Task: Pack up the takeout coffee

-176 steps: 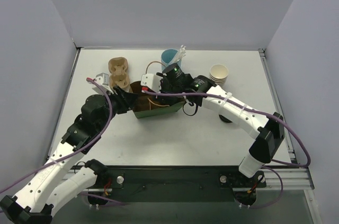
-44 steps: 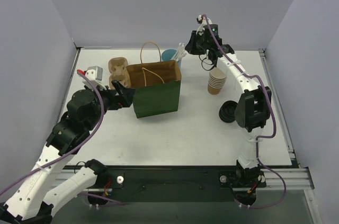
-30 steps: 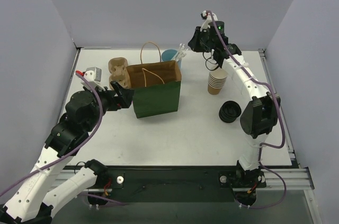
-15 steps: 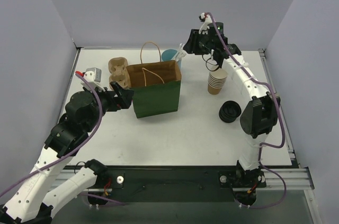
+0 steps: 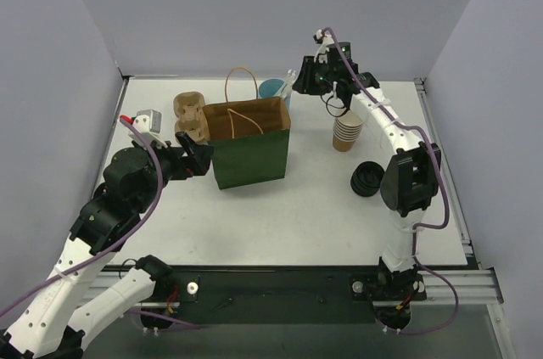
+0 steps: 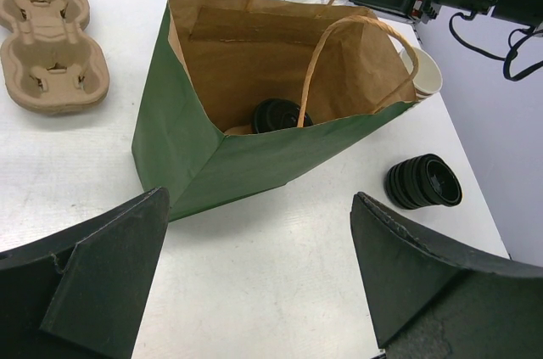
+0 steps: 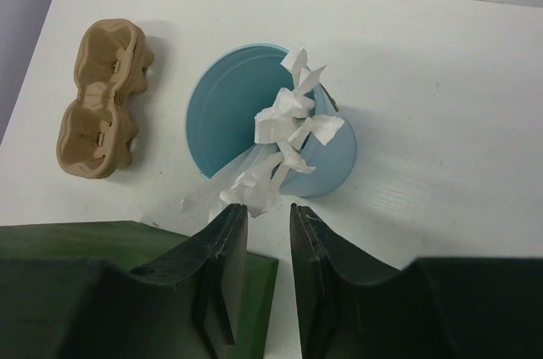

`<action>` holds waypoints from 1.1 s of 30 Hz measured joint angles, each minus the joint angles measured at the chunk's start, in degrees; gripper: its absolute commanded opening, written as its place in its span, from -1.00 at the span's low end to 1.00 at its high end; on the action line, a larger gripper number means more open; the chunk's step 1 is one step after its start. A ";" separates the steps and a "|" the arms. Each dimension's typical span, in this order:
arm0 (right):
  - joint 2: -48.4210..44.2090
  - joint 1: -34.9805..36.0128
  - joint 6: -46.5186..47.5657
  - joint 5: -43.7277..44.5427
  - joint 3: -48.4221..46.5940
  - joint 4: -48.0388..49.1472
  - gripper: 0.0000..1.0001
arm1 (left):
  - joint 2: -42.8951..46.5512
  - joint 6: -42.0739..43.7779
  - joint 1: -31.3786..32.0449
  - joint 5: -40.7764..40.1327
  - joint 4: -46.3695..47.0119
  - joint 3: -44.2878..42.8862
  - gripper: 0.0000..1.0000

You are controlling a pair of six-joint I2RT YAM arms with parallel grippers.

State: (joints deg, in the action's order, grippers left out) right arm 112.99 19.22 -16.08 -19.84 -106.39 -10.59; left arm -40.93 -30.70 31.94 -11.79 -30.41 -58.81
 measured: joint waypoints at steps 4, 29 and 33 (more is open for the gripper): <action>0.70 0.22 -0.04 -0.09 0.02 -0.22 -0.46 | 0.00 0.02 0.00 0.00 -0.04 0.00 0.95; 1.44 1.11 0.98 0.92 0.00 -0.33 -1.00 | 0.35 0.04 0.00 -0.04 -0.26 0.00 0.95; 1.44 1.11 1.25 0.94 0.00 -0.31 -1.00 | 0.28 0.07 0.00 -0.04 -0.26 0.00 0.94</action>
State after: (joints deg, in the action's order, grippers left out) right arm 114.43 20.34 -14.83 -18.90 -106.39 -10.90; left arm -40.64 -30.63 31.94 -11.84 -30.68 -58.81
